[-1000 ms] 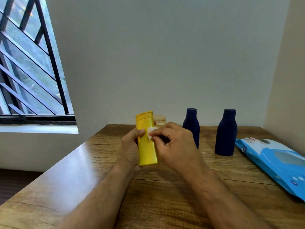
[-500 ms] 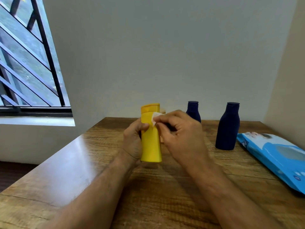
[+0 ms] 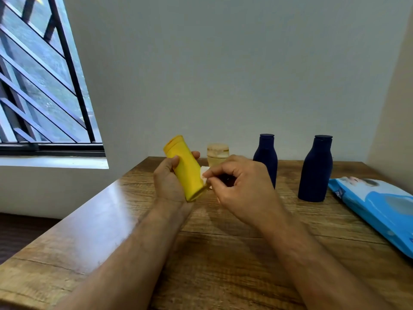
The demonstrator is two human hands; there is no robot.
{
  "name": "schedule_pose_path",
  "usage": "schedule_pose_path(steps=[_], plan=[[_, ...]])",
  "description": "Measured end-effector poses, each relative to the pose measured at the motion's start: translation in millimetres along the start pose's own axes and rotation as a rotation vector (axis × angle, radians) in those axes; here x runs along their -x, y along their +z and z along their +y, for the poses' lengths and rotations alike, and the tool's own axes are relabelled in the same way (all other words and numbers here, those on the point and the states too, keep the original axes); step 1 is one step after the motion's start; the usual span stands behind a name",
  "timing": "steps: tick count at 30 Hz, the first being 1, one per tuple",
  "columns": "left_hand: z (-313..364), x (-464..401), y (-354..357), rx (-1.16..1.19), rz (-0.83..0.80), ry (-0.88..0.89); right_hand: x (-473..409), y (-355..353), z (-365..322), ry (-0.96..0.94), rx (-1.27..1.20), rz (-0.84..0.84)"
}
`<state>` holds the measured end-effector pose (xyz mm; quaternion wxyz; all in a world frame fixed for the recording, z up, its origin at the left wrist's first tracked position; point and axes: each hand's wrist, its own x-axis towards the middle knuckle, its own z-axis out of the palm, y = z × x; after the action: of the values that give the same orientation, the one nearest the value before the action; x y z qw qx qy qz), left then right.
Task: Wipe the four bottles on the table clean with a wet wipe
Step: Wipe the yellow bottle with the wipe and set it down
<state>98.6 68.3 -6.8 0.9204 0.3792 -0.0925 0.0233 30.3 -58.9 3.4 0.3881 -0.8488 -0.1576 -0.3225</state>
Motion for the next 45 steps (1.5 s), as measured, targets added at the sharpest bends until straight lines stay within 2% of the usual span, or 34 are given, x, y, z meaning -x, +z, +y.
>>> schedule_pose_path(steps=[3,7,9,12,16,19,23,25,28,30,34,37,39,41,45], plan=[[0,2,-2,-0.010,-0.050,-0.034,-1,-2,-2,0.032,-0.086,0.128],[-6,10,2,-0.106,-0.115,-0.092,-1,-5,-2,0.057,-0.138,0.176],[-8,7,1,-0.106,-0.078,-0.075,-1,-4,-3,0.066,-0.186,0.168],[-3,2,-2,-0.116,0.086,-0.011,1,-2,-5,0.064,-0.192,0.112],[-2,-4,-3,0.022,0.268,0.001,4,5,-5,0.006,-0.096,0.111],[-7,-2,0,0.025,0.231,-0.045,6,12,-5,-0.080,-0.027,0.147],[-10,0,4,0.010,0.190,-0.054,5,11,-4,-0.043,-0.057,0.264],[-11,-2,1,0.039,0.203,-0.071,7,13,-4,-0.019,-0.063,0.208],[-8,-5,-3,0.057,0.227,-0.100,10,18,-8,-0.033,0.002,-0.011],[-9,-7,-4,0.062,0.215,-0.124,10,19,-9,-0.057,0.045,-0.061],[-12,-6,-2,0.057,0.184,-0.133,9,15,-6,-0.094,0.074,0.095],[-14,-5,1,-0.001,0.213,-0.072,6,10,-5,-0.060,0.023,0.233],[-15,-5,2,-0.018,0.183,-0.057,5,9,-4,-0.033,0.012,0.267],[-16,-7,0,-0.041,0.182,-0.057,6,11,-4,-0.024,0.016,0.231],[-10,-7,-3,0.023,0.178,-0.091,10,18,-7,-0.049,0.062,-0.021]])
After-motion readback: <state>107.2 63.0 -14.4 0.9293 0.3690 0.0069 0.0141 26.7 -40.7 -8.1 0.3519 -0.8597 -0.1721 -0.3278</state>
